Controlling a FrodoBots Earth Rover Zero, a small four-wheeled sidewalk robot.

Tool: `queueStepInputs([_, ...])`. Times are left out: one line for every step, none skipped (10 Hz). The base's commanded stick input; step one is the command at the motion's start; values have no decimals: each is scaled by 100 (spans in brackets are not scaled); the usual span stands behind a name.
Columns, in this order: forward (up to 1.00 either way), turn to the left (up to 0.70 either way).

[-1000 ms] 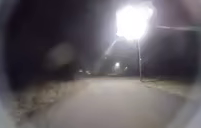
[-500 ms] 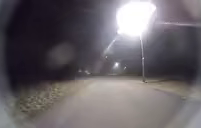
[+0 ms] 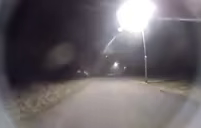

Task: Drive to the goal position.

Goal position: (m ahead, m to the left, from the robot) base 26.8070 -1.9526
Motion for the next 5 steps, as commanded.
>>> queueStepInputs([100, 0])
queueStepInputs([100, 0])
queueStepInputs([100, 0])
queueStepInputs([100, 0])
queueStepInputs([100, 0])
